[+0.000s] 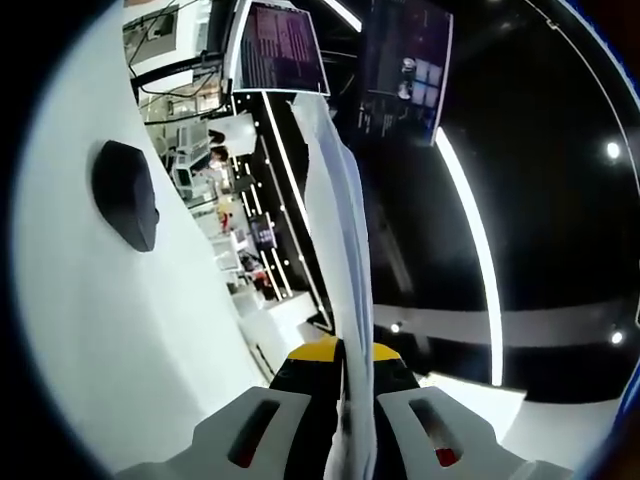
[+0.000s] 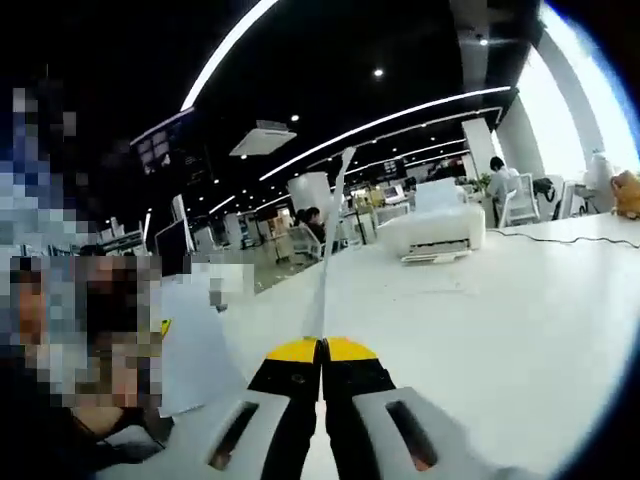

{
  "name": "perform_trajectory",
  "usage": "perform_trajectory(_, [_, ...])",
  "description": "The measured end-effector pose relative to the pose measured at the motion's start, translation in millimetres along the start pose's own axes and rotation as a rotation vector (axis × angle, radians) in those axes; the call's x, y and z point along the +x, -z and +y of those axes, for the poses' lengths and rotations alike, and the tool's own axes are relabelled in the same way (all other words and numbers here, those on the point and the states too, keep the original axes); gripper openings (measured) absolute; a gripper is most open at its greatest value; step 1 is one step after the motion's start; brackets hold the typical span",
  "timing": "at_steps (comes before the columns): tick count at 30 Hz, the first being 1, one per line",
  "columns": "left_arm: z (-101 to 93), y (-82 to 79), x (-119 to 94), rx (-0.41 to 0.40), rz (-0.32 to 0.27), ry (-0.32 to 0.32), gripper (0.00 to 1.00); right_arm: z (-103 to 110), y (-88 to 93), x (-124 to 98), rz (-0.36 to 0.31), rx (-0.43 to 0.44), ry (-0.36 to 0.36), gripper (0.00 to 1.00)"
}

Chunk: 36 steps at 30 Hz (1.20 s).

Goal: Organize the stack of printing papers by aligning and flattening the scattered papers on the table

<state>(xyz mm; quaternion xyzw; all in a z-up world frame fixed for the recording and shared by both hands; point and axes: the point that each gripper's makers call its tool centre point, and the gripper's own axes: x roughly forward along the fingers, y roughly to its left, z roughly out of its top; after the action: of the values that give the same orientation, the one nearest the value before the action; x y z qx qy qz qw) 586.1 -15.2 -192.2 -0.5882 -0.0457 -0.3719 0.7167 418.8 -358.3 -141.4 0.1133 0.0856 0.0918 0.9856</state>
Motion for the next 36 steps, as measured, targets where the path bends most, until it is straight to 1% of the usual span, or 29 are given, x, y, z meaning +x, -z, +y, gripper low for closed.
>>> perform_trajectory(3, [-0.2, 0.5, -1, 0.001, 0.004, -0.002, 0.06, 19, -10.9, 0, 0.006, -0.021, -0.048, 0.00])
perform_trajectory(5, [-0.6, 0.7, -1, 0.001, 0.004, -0.002, 0.06, 43, -21.0, -3, 0.013, -0.027, -0.116, 0.00])
perform_trajectory(7, [-0.9, 1.0, -2, 0.002, 0.004, -0.002, 0.06, 55, -31.5, -4, 0.040, -0.041, -0.170, 0.00])
perform_trajectory(8, [-1.2, 1.3, -2, 0.003, 0.004, 0.000, 0.06, 60, -35.0, -5, 0.047, -0.049, -0.185, 0.00])
perform_trajectory(9, [-1.3, 2.1, -1, 0.004, 0.007, 0.000, 0.06, 70, -42.5, -6, 0.054, -0.067, -0.212, 0.00])
perform_trajectory(11, [-0.7, 5.0, 1, 0.008, 0.021, -0.006, 0.06, 81, -51.3, -8, 0.067, -0.094, -0.249, 0.00])
perform_trajectory(14, [-0.2, 7.6, 1, 0.008, 0.032, -0.009, 0.06, 105, -63.7, -10, 0.074, -0.130, -0.311, 0.00])
perform_trajectory(15, [-0.1, 7.8, 1, 0.010, 0.032, -0.010, 0.06, 117, -67.0, -11, 0.078, -0.133, -0.341, 0.00])
perform_trajectory(19, [0.6, 8.1, 2, 0.012, 0.035, -0.013, 0.06, 146, -79.2, -12, 0.069, -0.146, -0.438, 0.00])
perform_trajectory(21, [0.7, 8.3, 2, 0.012, 0.037, -0.013, 0.06, 164, -82.2, -13, 0.067, -0.143, -0.499, 0.00])
perform_trajectory(24, [1.1, 8.2, 2, 0.010, 0.040, -0.016, 0.06, 180, -85.5, -12, 0.070, -0.135, -0.549, 0.00])
perform_trajectory(27, [0.3, 8.4, 2, 0.010, 0.042, -0.008, 0.06, 200, -84.5, -10, 0.076, -0.140, -0.619, 0.00])
perform_trajectory(28, [1.4, 9.4, 2, 0.005, 0.053, -0.009, 0.06, 210, -83.4, -10, 0.082, -0.116, -0.670, 0.00])
perform_trajectory(32, [2.7, 10.4, 3, -0.004, 0.064, -0.012, 0.06, 217, -80.6, -2, 0.090, -0.105, -0.707, 0.00])
perform_trajectory(36, [2.4, 10.2, 3, -0.006, 0.063, -0.012, 0.06, 213, -74.6, 8, 0.109, -0.104, -0.711, 0.00])
